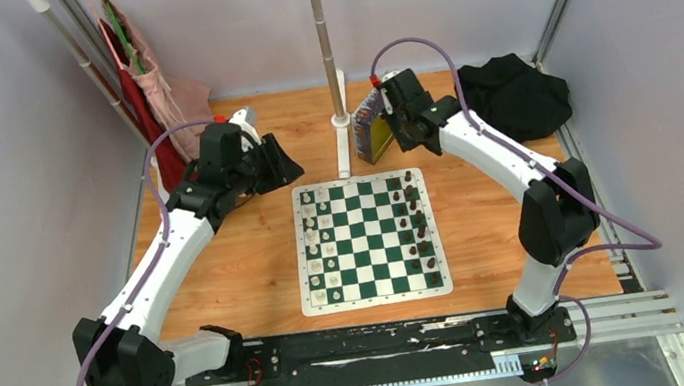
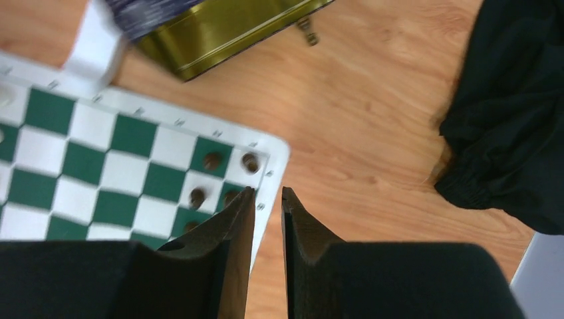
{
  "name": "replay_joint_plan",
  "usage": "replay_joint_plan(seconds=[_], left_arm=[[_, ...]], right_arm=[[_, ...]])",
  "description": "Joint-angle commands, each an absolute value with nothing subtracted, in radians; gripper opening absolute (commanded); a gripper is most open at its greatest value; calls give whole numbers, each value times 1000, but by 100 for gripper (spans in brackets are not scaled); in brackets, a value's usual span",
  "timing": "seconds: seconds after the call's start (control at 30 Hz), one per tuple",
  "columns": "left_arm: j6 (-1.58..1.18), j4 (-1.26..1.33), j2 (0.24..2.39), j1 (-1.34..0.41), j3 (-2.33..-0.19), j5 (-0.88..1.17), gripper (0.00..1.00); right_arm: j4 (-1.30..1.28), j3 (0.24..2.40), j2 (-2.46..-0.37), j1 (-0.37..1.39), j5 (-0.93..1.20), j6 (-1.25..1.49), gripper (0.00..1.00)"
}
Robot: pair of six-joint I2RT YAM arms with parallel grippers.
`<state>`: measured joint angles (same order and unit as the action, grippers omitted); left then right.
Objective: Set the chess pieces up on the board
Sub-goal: Adjust the chessboard at the center of the board.
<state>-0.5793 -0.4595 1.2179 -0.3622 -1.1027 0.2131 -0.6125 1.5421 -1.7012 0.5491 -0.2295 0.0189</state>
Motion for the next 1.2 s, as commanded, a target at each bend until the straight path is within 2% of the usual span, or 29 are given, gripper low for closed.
replay_joint_plan(seconds=[0.0, 0.23, 0.5, 0.7, 1.17], left_arm=[[-573, -463, 1230, -356, -1141, 214, 49], [-576, -449, 1259, -356, -1149, 228, 49], [-559, -449, 1289, -356, -1184, 215, 49], [-556, -457, 1316, -356, -1209, 211, 49], [-565, -444, 1342, -356, -1211, 189, 49]], right_arm=[[-363, 1512, -1765, 445, -179, -54, 26], [-320, 1640, -1947, 347, 20, -155, 28], [-328, 1739, -2097, 291, 110, -202, 34], [-332, 1778, -2154, 260, 149, -237, 40], [-301, 1744, -2171, 239, 223, -261, 40]])
